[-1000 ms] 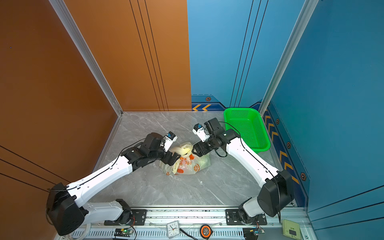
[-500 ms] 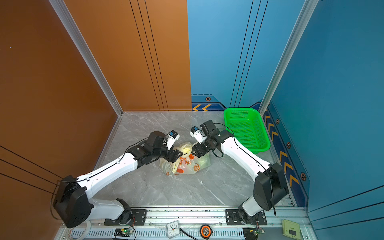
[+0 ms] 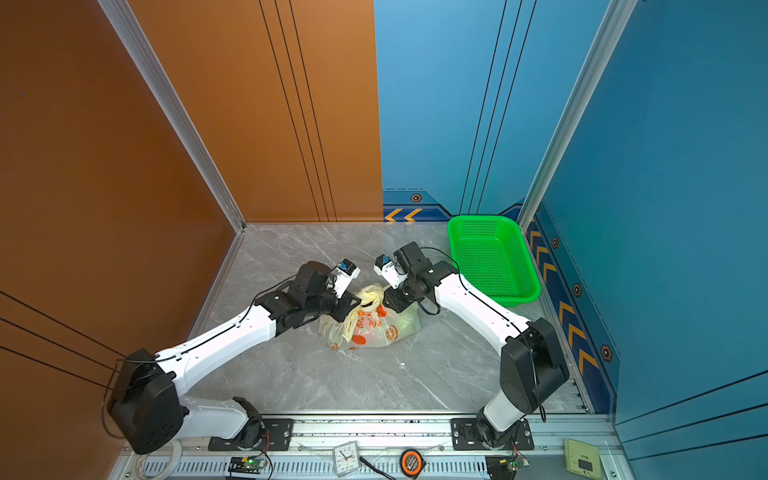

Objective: Untie the knot of the plastic bag and take out the fruit

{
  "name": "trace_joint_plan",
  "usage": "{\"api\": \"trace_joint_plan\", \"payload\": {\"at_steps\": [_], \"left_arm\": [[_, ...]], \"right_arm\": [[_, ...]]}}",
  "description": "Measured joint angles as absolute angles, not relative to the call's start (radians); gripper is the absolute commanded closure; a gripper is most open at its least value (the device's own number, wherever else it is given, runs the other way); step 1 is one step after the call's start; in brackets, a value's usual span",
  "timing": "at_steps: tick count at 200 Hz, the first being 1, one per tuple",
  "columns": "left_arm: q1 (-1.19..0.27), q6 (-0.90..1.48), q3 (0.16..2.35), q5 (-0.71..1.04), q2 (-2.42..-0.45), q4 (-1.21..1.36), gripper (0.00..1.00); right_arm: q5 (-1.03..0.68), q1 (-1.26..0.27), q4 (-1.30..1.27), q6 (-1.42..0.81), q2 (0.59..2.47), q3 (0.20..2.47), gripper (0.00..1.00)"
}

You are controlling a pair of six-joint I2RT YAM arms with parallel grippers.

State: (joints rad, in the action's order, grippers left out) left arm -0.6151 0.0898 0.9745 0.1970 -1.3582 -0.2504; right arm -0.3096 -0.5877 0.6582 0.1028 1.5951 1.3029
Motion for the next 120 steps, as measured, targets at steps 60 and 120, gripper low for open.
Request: {"api": "trace_joint_plan", "payload": {"at_steps": [60, 120], "left_arm": [[-0.613, 0.087, 0.958, 0.199, -1.332, -0.252, 0.93], [-0.565, 0.092, 0.911, 0.199, -1.225, -0.270, 0.99]], "right_arm": [[-0.308, -0.588, 0.649, 0.089, 1.595, 1.295, 1.00], [-0.274, -0.524, 0.641, 0.034, 1.517, 1.230, 1.00]]}}
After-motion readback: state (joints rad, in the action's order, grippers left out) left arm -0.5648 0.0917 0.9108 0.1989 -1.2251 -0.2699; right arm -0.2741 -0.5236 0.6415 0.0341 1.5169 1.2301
